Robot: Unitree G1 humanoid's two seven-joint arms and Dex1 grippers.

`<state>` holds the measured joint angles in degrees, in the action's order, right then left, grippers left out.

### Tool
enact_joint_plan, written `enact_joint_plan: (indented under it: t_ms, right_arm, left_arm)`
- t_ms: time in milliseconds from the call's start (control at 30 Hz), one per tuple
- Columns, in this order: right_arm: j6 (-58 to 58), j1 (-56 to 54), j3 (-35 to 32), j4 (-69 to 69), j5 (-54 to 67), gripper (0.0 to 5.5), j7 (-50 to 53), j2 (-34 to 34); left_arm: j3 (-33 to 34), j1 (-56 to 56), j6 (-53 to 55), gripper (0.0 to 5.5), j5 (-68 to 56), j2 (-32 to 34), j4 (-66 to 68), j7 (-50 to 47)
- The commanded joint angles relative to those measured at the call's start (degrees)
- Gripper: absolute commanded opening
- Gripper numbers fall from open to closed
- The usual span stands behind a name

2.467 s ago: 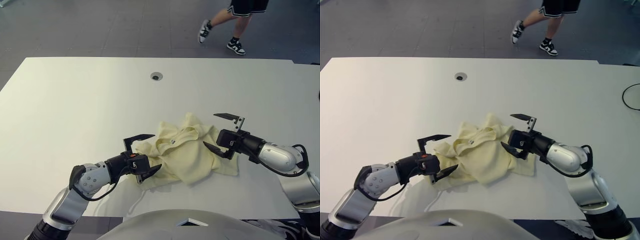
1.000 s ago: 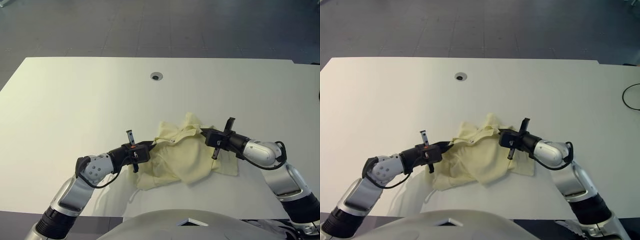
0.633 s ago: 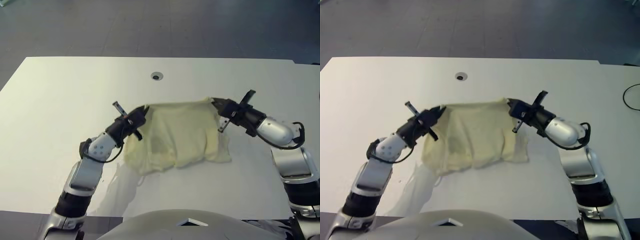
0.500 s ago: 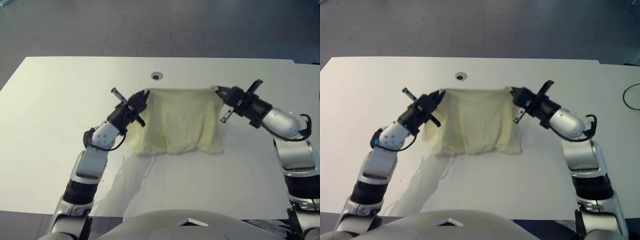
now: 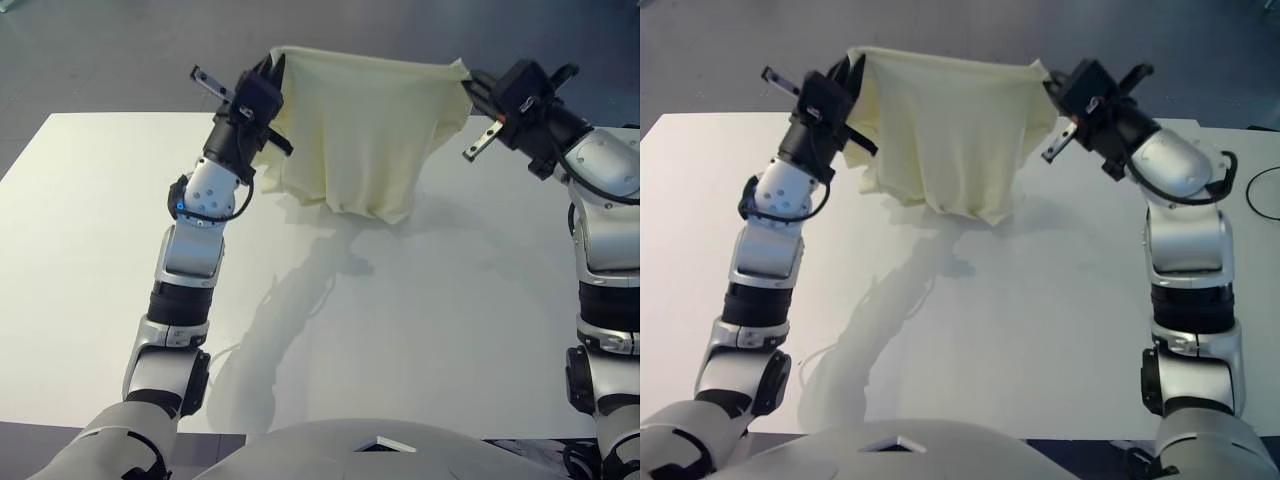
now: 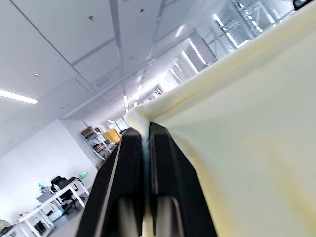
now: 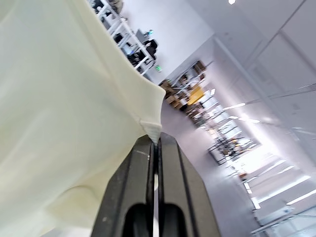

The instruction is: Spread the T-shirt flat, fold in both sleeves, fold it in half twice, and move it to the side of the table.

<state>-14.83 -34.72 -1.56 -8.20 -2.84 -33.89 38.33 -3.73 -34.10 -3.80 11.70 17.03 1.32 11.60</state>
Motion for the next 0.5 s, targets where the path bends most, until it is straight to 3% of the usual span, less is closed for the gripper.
enact_joint_plan:
  t_ms: [33, 500]
  right_arm:
    - [1.43, -5.54, 0.15, 4.29, -1.65, 0.03, 1.83, 0.22]
    - [8.49, -19.44, 1.38, 17.29, -6.93, 0.03, 8.24, -0.38]
  left_arm:
    - [1.21, -4.99, -0.88, 0.0, 0.52, 0.61, 4.04, -1.71]
    - [-1.18, -20.45, -5.15, 0.0, 7.7, 12.92, 18.27, 3.66]
